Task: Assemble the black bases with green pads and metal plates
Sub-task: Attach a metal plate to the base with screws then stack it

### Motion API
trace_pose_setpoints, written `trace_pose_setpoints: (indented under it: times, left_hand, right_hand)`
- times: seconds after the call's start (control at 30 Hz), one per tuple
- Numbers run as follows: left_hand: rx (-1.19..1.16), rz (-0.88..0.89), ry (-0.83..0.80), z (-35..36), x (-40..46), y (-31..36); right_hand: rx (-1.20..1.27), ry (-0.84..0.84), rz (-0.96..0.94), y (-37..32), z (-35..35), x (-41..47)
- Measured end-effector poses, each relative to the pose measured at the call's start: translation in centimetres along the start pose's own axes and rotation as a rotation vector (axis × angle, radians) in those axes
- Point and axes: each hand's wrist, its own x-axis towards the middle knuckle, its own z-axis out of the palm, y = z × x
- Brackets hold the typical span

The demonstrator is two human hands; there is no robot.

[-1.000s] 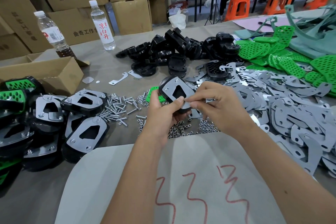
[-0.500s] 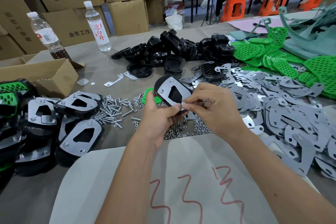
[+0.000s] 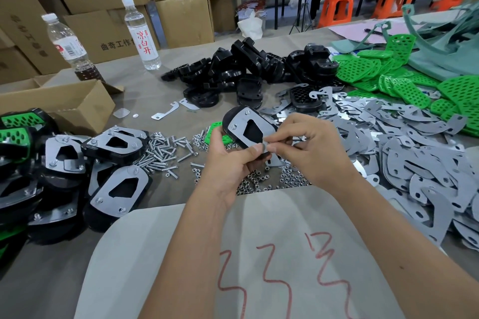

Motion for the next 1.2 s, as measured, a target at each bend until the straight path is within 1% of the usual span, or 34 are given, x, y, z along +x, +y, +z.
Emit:
trace_pose_setpoints:
  times: [0.07,0.17,0.3,0.47,0.53,0.63,0.73,0.8,0.93,1.07,1.2]
  left_hand:
    - [0.002,0.004,0.014,0.0,0.0,-0.1]
    - [0.016,0.022,0.029,-0.1,0.1,-0.2]
    - [0.026,0.041,0.007,-0.1,0.1,-0.4]
    - [0.024,0.038,0.026,-0.1,0.4,-0.4]
    - [0.026,0.046,0.075,-0.1,0.6,-0.4]
    - [0.02,0.045,0.145,0.0,0.9,-0.5]
    - [0.064,0.06,0.152,0.1,0.9,-0.6]
    - [0.096,0.072,0.141,0.3,0.7,-0.5]
    - [0.107,0.079,0.139,0.5,0.4,-0.4]
    - [0.092,0.069,0.134,0.6,0.3,-0.4]
    - [0.071,0.062,0.129,0.4,0.4,-0.4]
  right_hand:
    - [-0.001,-0.015,0.001,0.0,0.0,0.0]
    - [-0.042,0.021,-0.013,0.0,0.2,-0.1]
    - [-0.056,0.05,-0.022,0.0,0.6,0.0]
    - [-0.117,-0.011,-0.095,-0.1,0.4,0.1]
    - [-0.046,0.029,-0.057,-0.1,0.4,0.1]
    - [0.077,0.124,0.052,-0.1,0.6,0.1]
    - [0.122,0.143,0.097,-0.1,1.0,-0.1]
    - [0.077,0.129,0.085,-0.2,1.3,-0.2]
    - [-0.123,0.115,-0.009,-0.3,1.4,-0.1]
    - [-0.107,0.128,-0.027,-0.2,1.4,-0.2]
    - [-0.145,0.079,-0.068,0.2,1.3,-0.1]
